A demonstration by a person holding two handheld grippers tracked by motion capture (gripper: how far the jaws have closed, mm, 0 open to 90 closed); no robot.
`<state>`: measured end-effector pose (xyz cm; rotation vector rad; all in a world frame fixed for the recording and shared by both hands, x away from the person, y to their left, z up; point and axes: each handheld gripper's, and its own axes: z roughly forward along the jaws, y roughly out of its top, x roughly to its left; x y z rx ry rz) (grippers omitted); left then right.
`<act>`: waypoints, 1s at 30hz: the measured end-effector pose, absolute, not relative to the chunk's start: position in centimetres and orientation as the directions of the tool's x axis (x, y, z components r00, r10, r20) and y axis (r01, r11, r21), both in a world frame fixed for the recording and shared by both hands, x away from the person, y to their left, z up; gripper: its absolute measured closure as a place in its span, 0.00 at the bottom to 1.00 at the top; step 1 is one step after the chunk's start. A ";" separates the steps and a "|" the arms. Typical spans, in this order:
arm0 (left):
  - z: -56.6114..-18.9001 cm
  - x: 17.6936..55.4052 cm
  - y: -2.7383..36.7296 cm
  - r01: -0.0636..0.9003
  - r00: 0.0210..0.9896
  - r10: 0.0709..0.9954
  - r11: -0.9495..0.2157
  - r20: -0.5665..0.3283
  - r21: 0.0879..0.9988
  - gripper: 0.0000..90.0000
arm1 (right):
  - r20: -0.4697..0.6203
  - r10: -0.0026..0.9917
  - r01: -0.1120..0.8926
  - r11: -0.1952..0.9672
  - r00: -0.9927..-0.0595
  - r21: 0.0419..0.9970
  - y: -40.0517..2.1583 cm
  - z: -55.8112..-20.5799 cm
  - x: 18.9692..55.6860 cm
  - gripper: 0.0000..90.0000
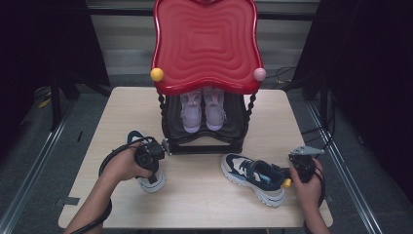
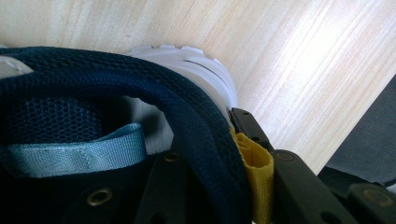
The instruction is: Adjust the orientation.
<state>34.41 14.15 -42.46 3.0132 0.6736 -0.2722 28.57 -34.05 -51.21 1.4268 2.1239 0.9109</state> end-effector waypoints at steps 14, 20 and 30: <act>-38.7 34.4 15.0 0.429 0.892 0.423 -0.903 -0.158 0.005 0.85 | 0.016 0.924 0.648 0.256 -0.382 0.717 -34.0 -51.2 28.6 0.15; -36.1 34.3 15.2 0.425 0.896 0.415 -0.905 -0.157 0.031 0.85 | 0.016 0.924 0.648 0.256 -0.382 0.717 -34.0 -51.2 28.6 0.15; -30.8 33.9 14.8 0.397 0.915 0.391 -0.917 -0.094 0.049 0.85 | 0.016 0.924 0.645 0.255 -0.383 0.720 -34.0 -51.2 28.6 0.15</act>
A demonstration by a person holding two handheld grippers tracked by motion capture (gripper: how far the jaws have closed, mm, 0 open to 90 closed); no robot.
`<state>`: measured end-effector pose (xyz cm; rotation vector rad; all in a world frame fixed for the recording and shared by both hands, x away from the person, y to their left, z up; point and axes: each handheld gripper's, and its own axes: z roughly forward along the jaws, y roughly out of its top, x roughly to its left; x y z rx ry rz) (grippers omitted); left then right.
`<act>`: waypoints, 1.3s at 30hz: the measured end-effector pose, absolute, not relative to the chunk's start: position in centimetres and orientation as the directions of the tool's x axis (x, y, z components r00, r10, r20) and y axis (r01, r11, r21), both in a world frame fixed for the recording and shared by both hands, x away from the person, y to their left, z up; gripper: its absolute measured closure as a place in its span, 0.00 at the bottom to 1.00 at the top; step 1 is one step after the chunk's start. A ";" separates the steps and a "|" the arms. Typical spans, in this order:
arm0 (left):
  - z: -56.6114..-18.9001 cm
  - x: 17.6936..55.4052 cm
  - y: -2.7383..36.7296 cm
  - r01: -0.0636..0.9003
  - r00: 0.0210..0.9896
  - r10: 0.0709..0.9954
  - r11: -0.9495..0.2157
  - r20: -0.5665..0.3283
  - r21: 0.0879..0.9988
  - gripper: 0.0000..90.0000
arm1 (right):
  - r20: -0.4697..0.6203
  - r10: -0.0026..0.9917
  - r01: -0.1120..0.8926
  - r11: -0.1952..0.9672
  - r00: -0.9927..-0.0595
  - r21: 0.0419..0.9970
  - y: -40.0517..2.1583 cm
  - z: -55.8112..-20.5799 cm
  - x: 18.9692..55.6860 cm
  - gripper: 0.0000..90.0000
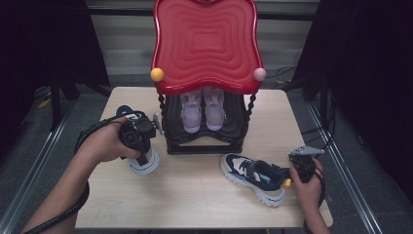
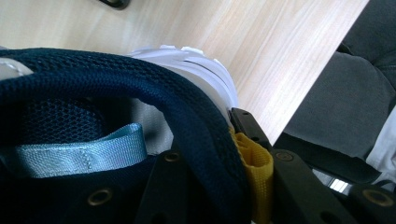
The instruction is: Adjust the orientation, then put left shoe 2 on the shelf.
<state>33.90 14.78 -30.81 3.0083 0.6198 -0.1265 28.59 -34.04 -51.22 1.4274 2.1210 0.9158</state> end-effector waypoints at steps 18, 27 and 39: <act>-23.5 33.7 14.2 0.384 0.923 0.383 -0.921 -0.027 0.062 0.85 | 0.015 0.924 0.644 0.255 -0.383 0.721 -34.0 -51.2 28.6 0.15; -21.2 33.3 13.9 0.372 0.928 0.371 -0.925 -0.020 0.081 0.85 | 0.015 0.923 0.645 0.257 -0.384 0.720 -34.1 -51.2 28.6 0.15; -16.8 33.0 13.0 0.341 0.937 0.346 -0.936 0.049 0.083 0.85 | 0.015 0.924 0.646 0.256 -0.383 0.719 -34.0 -51.2 28.6 0.15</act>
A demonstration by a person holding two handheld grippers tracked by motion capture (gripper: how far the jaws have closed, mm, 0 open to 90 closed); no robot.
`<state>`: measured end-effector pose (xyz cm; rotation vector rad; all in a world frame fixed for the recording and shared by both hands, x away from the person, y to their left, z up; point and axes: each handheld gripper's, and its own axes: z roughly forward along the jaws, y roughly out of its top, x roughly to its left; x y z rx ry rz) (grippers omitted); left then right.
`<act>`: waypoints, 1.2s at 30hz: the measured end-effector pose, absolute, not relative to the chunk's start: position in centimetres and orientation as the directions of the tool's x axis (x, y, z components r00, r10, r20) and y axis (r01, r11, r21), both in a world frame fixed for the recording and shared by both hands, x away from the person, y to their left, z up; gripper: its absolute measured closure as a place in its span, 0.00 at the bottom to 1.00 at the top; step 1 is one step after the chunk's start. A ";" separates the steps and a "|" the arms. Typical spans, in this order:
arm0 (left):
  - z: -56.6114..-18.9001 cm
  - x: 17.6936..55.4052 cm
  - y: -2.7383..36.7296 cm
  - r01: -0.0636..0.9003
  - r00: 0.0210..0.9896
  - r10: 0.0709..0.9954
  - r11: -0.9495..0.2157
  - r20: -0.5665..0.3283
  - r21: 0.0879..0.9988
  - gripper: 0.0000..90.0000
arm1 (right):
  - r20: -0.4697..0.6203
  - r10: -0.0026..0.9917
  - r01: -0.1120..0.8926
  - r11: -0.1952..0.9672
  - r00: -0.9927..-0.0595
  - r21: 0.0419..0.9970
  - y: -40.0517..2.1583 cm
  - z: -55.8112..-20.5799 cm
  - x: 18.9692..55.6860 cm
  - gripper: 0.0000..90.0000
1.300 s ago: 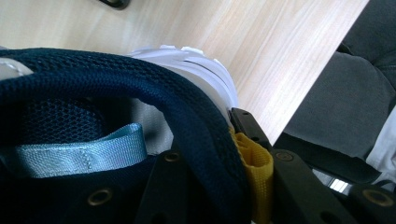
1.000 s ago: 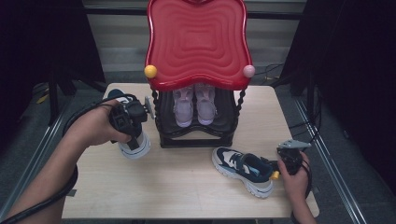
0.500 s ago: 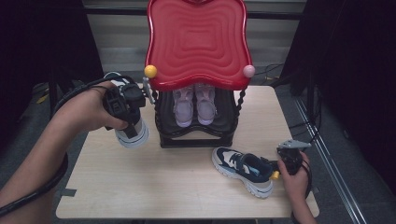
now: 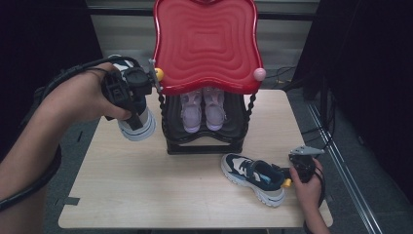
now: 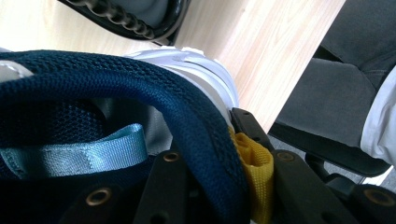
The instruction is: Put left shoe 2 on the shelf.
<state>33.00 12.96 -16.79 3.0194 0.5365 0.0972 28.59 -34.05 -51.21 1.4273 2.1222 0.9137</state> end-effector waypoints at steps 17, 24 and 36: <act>-12.2 32.4 11.1 0.301 0.943 0.312 -0.948 0.117 0.106 0.84 | 0.016 0.924 0.648 0.256 -0.383 0.717 -34.0 -51.2 28.6 0.15; -10.3 32.3 10.5 0.281 0.942 0.297 -0.953 0.157 0.112 0.84 | 0.016 0.923 0.649 0.257 -0.384 0.716 -34.1 -51.2 28.6 0.15; -8.8 32.5 8.6 0.208 0.949 0.235 -0.967 0.209 0.146 0.84 | 0.014 0.922 0.647 0.260 -0.387 0.717 -34.1 -51.2 28.6 0.15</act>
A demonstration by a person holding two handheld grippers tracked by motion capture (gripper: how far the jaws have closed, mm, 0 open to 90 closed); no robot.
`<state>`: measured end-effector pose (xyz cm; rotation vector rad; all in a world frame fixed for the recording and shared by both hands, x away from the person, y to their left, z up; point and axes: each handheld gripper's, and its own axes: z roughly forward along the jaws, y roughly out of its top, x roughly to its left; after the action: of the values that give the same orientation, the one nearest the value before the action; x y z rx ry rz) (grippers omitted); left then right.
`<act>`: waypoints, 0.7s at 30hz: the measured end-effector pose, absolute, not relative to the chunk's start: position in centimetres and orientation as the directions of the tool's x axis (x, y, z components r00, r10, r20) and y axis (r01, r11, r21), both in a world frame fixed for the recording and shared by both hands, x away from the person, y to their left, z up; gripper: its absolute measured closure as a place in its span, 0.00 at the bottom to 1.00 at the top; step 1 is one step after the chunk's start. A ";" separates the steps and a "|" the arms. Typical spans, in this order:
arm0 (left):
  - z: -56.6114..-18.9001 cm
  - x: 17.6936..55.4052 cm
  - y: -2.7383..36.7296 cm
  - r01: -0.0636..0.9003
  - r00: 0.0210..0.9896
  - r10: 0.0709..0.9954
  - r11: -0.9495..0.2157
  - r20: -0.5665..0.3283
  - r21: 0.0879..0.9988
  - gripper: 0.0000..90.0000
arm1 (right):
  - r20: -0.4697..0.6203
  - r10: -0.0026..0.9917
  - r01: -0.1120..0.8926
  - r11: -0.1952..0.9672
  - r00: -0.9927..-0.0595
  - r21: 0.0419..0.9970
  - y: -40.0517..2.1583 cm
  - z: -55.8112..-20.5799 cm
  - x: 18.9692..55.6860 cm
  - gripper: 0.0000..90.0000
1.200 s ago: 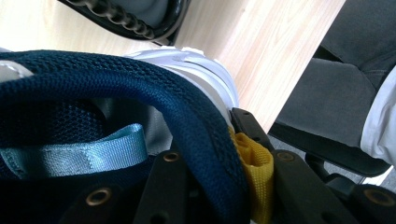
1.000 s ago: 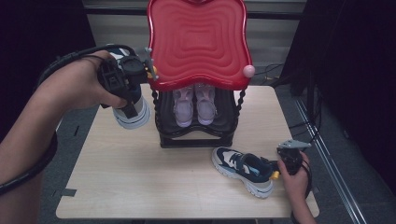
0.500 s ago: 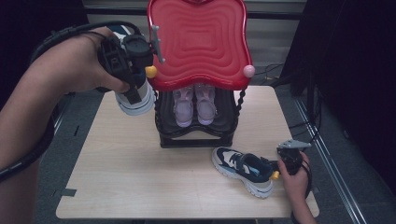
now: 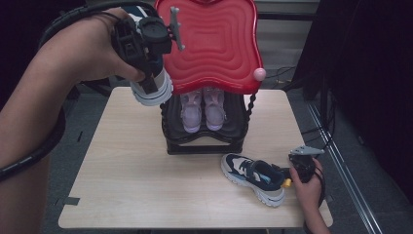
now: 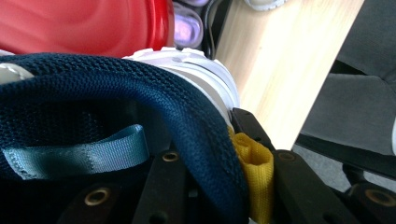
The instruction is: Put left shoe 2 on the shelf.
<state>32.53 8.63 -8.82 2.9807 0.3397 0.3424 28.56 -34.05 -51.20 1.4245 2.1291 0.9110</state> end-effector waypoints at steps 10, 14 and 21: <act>-8.2 33.0 7.2 0.163 0.945 0.199 -0.974 0.258 0.155 0.84 | 0.016 0.921 0.645 0.260 -0.389 0.719 -34.0 -51.2 28.6 0.15; -8.1 33.5 6.6 0.156 0.946 0.193 -0.975 0.260 0.158 0.84 | 0.018 0.921 0.647 0.259 -0.389 0.718 -34.0 -51.2 28.6 0.15; -8.0 34.3 5.5 0.147 0.947 0.183 -0.977 0.264 0.152 0.84 | 0.019 0.921 0.646 0.259 -0.390 0.718 -34.0 -51.2 28.6 0.15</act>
<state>34.35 5.52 -8.05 2.9710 0.2532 0.4207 28.55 -34.01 -51.19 1.4238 2.1316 0.9175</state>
